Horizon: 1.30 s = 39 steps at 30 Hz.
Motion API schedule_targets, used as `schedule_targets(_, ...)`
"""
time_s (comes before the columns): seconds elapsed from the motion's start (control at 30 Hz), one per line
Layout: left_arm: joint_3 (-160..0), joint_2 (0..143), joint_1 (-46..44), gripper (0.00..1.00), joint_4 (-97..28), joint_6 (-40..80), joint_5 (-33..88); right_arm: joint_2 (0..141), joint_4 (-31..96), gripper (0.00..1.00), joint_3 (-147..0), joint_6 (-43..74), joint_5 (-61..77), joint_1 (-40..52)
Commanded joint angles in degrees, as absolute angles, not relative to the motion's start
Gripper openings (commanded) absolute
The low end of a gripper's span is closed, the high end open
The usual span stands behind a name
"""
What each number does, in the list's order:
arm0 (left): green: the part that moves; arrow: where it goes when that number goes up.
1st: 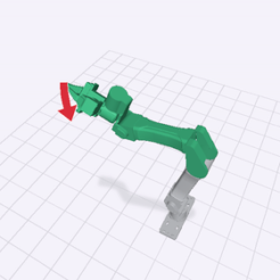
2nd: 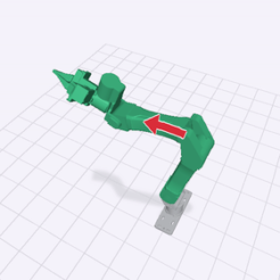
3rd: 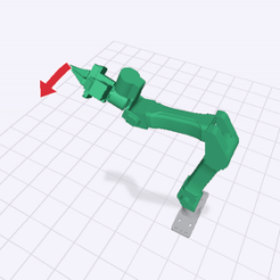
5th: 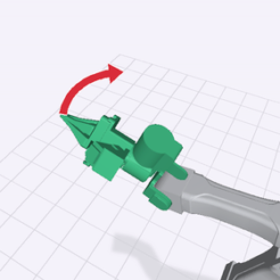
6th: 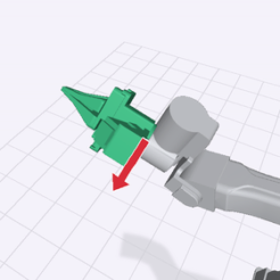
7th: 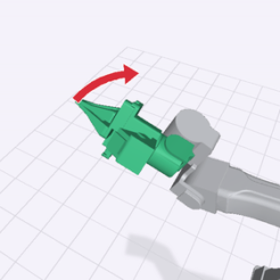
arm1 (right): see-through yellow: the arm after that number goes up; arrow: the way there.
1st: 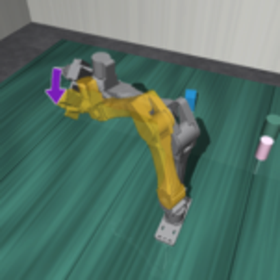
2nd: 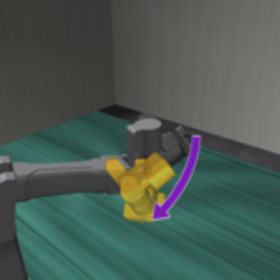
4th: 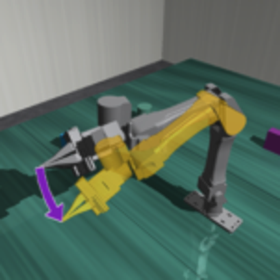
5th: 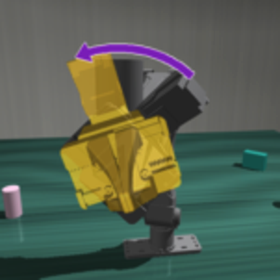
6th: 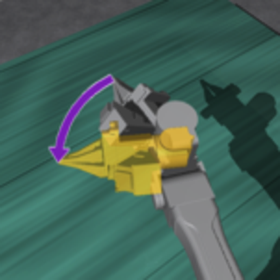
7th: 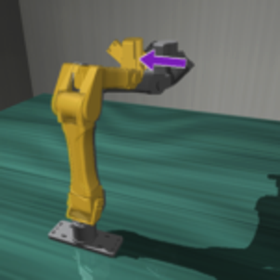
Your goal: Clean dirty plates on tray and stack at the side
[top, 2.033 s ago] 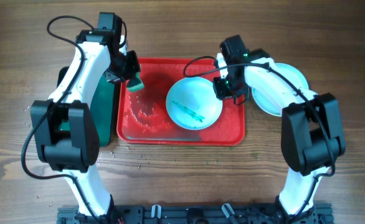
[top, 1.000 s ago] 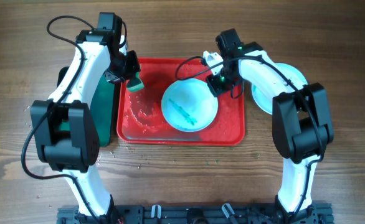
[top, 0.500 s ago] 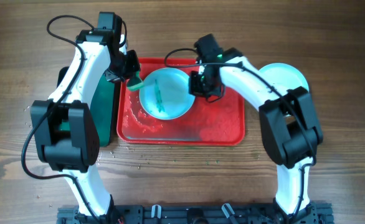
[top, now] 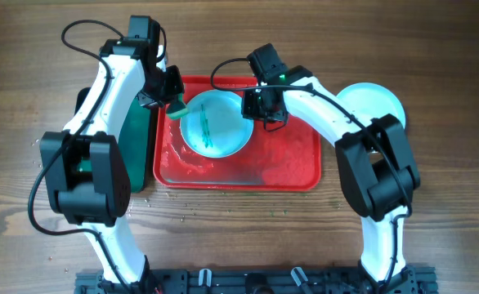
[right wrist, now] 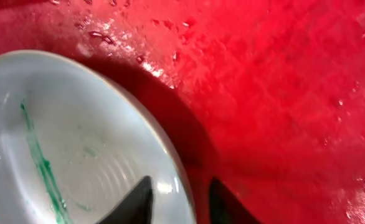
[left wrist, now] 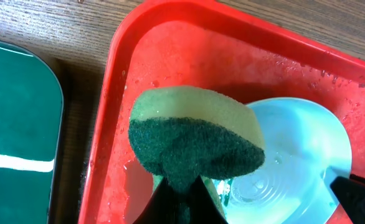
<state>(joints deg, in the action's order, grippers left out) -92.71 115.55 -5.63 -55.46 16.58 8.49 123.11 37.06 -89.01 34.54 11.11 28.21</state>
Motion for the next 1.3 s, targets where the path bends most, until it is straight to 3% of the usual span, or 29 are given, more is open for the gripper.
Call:
schedule_targets(0.0,-92.1,114.4,-5.8,0.04,-55.0,15.9,9.4,126.0,37.1,0.21,-88.6,34.8,12.1,28.3)
schedule_targets(0.1,-92.0,114.4,-5.7,0.04,-54.5,15.8,9.4,126.3,38.5,0.17,-88.6,36.6,12.4,28.3)
schedule_targets(0.17,-92.0,114.4,-5.7,0.04,-54.2,15.8,9.4,126.3,38.5,0.05,-88.6,36.7,12.4,28.3)
schedule_targets(0.37,-91.9,114.4,-6.3,0.04,-53.7,15.8,9.4,126.3,38.9,0.04,-88.6,37.7,12.3,28.1)
schedule_targets(0.73,-81.6,115.6,-14.5,0.04,-39.1,6.6,9.3,126.3,38.8,0.04,-88.6,37.2,12.9,28.1)
schedule_targets(1.07,-81.3,116.9,-17.1,0.04,-39.9,3.0,16.1,126.3,37.9,0.04,-88.6,34.5,14.9,28.1)
schedule_targets(1.17,-81.3,116.9,-16.5,0.04,-40.1,2.2,11.6,126.3,37.9,0.04,-88.6,34.5,14.8,28.1)
schedule_targets(1.27,-81.3,117.0,-15.7,0.04,-39.6,6.0,-0.3,126.3,37.7,0.04,-88.6,34.5,15.0,28.1)
